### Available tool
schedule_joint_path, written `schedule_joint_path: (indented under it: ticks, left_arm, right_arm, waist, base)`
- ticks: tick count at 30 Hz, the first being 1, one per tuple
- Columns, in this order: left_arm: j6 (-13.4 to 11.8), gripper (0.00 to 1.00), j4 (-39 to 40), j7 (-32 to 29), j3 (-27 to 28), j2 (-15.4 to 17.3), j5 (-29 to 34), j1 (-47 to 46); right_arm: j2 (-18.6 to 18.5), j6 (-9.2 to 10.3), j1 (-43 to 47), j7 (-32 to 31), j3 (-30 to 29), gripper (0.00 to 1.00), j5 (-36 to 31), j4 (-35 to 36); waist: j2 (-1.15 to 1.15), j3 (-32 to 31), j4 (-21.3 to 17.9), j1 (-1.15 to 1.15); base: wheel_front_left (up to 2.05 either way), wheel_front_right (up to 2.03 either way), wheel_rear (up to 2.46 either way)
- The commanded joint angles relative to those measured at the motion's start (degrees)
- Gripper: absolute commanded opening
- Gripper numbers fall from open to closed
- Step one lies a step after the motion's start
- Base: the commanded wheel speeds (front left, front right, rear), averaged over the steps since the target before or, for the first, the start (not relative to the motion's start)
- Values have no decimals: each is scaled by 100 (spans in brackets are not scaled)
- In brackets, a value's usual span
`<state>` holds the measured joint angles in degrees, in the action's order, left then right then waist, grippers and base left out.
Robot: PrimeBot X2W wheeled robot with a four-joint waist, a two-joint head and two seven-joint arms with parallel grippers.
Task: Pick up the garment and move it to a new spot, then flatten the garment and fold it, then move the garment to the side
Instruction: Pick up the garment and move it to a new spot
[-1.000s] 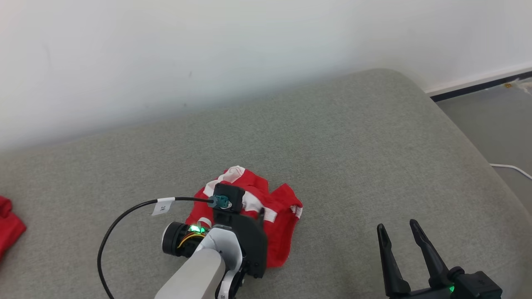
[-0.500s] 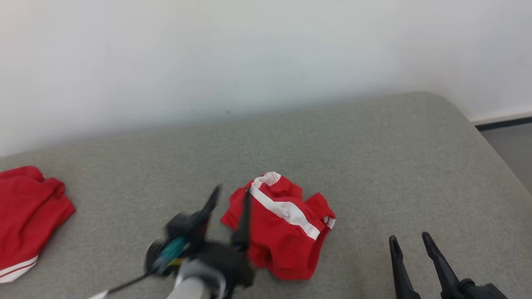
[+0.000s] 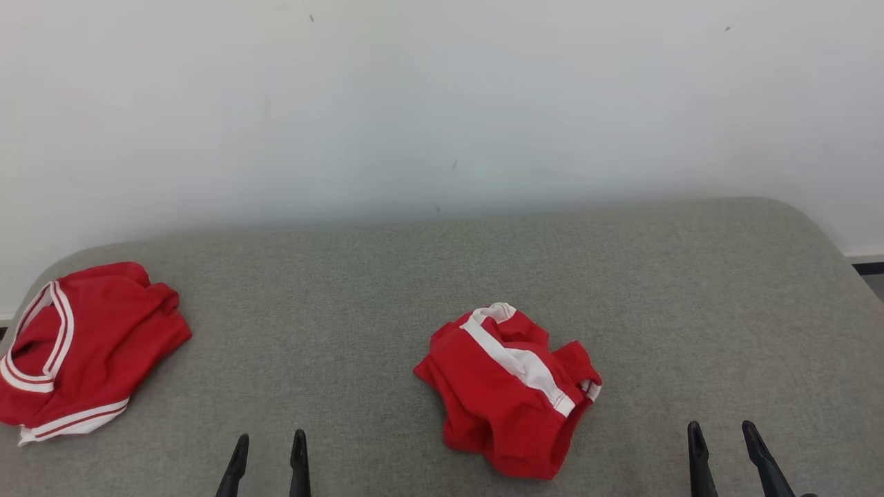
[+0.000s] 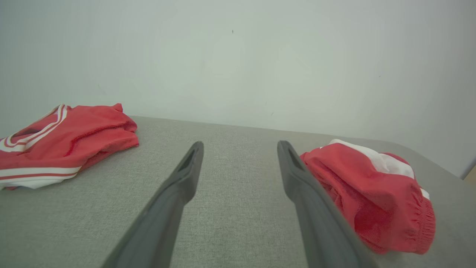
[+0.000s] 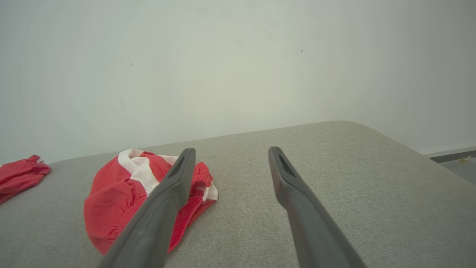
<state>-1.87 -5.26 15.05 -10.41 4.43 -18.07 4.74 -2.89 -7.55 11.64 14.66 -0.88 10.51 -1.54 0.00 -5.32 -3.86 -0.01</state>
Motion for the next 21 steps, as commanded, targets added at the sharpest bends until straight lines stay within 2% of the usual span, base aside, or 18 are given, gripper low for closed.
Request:
schedule_joint_path:
  ticks: [1,6,10,17,21]
  left_arm:
    - [85,100,2,19,64,-22,140,136]
    - [373,100,-177,18,337,-56,536,481]
    - [359,100,-333,19,532,-92,754,551]
    - [538,100,-498,19,678,-133,841,519]
    - [550,100,-494,19,717,-150,886,504]
  right_arm:
    - [-10,12,41,41,-14,100,37,-33]
    - [-33,12,54,55,-56,100,116,-146]
    - [-79,12,64,58,-5,100,129,-170]
    - [-60,12,129,51,19,100,102,-188]
    - [-44,12,142,52,27,100,122,-175]
  waist:
    - [0,-29,105,1]
    - [0,-18,221,1]
    - [0,-8,254,1]
    - [0,23,243,1]
    - [0,40,205,1]
  base:
    - [0,0,0]
    - [0,0,0]
    - [0,0,0]
    - [0,0,0]
    - [0,0,0]
